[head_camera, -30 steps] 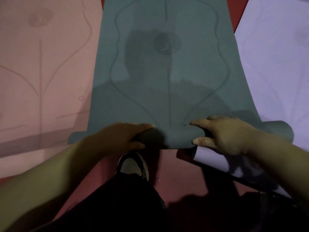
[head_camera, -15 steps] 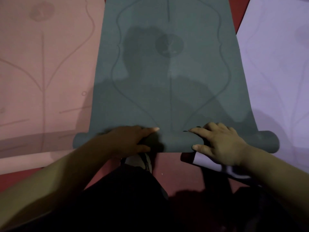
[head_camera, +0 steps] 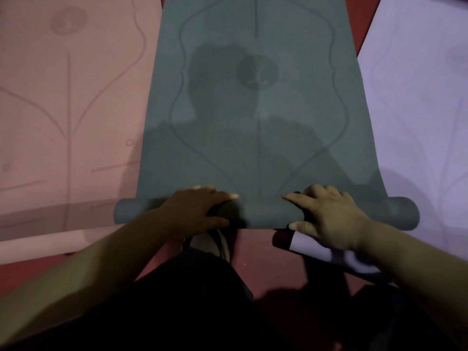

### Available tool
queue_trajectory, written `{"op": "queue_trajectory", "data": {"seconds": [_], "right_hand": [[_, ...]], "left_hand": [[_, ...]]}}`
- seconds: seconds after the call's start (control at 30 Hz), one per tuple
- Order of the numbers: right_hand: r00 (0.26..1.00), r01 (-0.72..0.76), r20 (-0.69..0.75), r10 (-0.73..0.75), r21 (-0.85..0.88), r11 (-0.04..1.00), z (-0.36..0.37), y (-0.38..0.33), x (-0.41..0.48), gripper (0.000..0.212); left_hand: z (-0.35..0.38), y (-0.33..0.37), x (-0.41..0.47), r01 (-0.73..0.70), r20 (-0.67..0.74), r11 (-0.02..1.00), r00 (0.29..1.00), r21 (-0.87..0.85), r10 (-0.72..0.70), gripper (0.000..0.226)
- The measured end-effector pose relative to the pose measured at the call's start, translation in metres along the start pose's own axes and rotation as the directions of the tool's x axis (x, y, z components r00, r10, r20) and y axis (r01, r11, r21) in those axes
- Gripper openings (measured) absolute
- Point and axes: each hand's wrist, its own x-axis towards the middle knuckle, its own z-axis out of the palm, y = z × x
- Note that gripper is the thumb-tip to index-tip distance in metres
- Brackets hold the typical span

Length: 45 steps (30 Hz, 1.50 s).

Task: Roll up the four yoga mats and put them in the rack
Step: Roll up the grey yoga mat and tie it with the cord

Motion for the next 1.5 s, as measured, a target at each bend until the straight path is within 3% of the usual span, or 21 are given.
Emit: {"op": "queue_trajectory", "data": {"seconds": [0.13, 0.27, 0.37, 0.6, 0.7, 0.77, 0.87, 1.0, 1.3, 1.5], "right_hand": [[0.999, -0.017, 0.038, 0.016, 0.011, 1.0, 0.0, 0.0, 0.007, 0.069], [0.995, -0.015, 0.103, 0.01, 0.046, 0.999, -0.003, 0.005, 0.019, 0.068], [0.987, -0.022, 0.16, 0.01, 0.077, 0.997, -0.007, 0.006, 0.027, 0.067], [0.999, -0.012, 0.036, 0.012, -0.015, 1.0, -0.001, -0.001, 0.015, 0.086], [0.999, -0.027, 0.043, 0.026, 0.015, 1.0, 0.0, -0.002, 0.021, 0.072], [0.996, -0.025, 0.081, 0.021, 0.04, 0.999, -0.003, -0.001, 0.026, 0.068], [0.993, -0.019, 0.118, 0.014, 0.049, 0.999, -0.006, 0.001, 0.033, 0.067], [0.987, -0.025, 0.16, 0.015, 0.062, 0.998, -0.008, 0.002, 0.039, 0.067], [1.0, -0.013, -0.016, 0.012, -0.063, 0.998, 0.006, -0.004, 0.024, 0.09], [0.997, -0.012, 0.073, 0.011, 0.008, 1.0, -0.002, 0.003, 0.04, 0.071]], "left_hand": [[0.001, -0.001, 0.002, -0.015, -0.018, 0.998, 1.0, 0.066, 0.016, 0.084], [0.02, 0.0, -0.002, -0.061, -0.208, 0.967, 0.971, 0.249, 0.115, 0.079], [0.027, 0.002, -0.002, -0.062, -0.295, 0.969, 0.946, 0.239, 0.133, 0.075], [0.008, -0.005, 0.014, -0.018, -0.05, 0.998, 0.999, 0.055, 0.021, 0.084], [0.007, -0.005, 0.017, -0.003, -0.01, 0.999, 1.0, 0.04, 0.003, 0.087], [0.006, -0.004, 0.016, -0.003, -0.021, 0.996, 1.0, 0.087, 0.005, 0.087], [0.017, -0.002, 0.012, -0.028, -0.153, 0.979, 0.986, 0.201, 0.059, 0.084], [0.032, -0.001, 0.009, -0.036, -0.286, 0.977, 0.953, 0.211, 0.097, 0.075], [0.006, -0.004, 0.023, 0.029, -0.061, 0.999, 0.998, 0.014, -0.028, 0.077], [0.016, 0.0, 0.017, 0.023, -0.201, 0.986, 0.98, 0.165, 0.011, 0.079]]}}
